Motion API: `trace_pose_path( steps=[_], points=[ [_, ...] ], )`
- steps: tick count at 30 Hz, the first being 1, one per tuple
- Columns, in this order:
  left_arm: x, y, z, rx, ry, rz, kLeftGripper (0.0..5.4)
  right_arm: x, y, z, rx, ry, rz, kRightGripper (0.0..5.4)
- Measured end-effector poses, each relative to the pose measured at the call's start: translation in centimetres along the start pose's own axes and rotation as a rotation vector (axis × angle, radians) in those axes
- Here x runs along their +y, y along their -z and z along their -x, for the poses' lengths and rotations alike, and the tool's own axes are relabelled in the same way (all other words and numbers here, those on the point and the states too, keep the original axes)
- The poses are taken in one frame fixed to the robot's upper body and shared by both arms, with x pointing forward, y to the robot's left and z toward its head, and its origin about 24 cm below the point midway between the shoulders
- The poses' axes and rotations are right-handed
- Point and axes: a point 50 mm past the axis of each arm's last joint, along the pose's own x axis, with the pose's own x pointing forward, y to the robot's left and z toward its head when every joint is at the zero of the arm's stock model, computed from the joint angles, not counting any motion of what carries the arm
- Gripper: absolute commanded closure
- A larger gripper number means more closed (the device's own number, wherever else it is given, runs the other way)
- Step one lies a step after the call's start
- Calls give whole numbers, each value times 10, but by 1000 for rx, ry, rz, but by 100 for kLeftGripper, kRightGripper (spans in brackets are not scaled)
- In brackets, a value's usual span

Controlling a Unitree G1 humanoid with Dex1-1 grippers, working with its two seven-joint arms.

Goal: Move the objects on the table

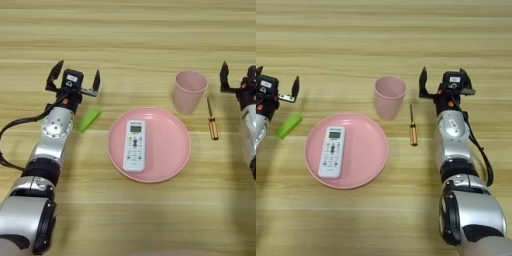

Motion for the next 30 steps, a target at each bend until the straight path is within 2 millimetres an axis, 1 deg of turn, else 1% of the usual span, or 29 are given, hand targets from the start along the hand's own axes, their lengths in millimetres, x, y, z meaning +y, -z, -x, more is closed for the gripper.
trace_pose_path(
  steps=[7, 10, 12, 14, 16, 21, 22, 25, 27, 29, 30],
  points=[
    [-1, -2, -1, -12, -1, -33, 0, 0, 0, 0, 0, 10, 3, 2],
    [-4, -11, -1, -49, 14, -29, 0, 0, -1, 0, -3, 9, 3, 2],
    [-10, -10, 2, -35, 40, -23, 0, 0, -1, 0, -5, 9, 3, 2],
    [-24, -1, 12, 57, 128, 27, 0, 0, -2, -1, -9, 8, 3, 2],
    [-25, 3, 19, 101, 156, 56, 0, 0, -2, -1, -12, 8, 3, 2],
    [-20, 3, 34, 180, 228, 115, 0, 1, -5, -2, -26, 5, 3, 2],
    [-14, 5, 42, 216, 281, 111, 0, 1, -6, -2, -27, 5, 3, 2],
    [-9, 6, 48, 260, 358, 143, 0, 1, -6, -2, -28, 3, 3, 2],
    [1, 6, 49, 281, 372, 147, 0, 1, -6, -2, -28, 3, 2, 2],
    [18, 6, 50, 297, 384, 129, 0, 1, -6, -2, -29, 2, 2, 2],
    [22, 5, 51, 299, 395, 121, 0, 2, -6, -2, -30, 2, 2, 2]
  ],
)
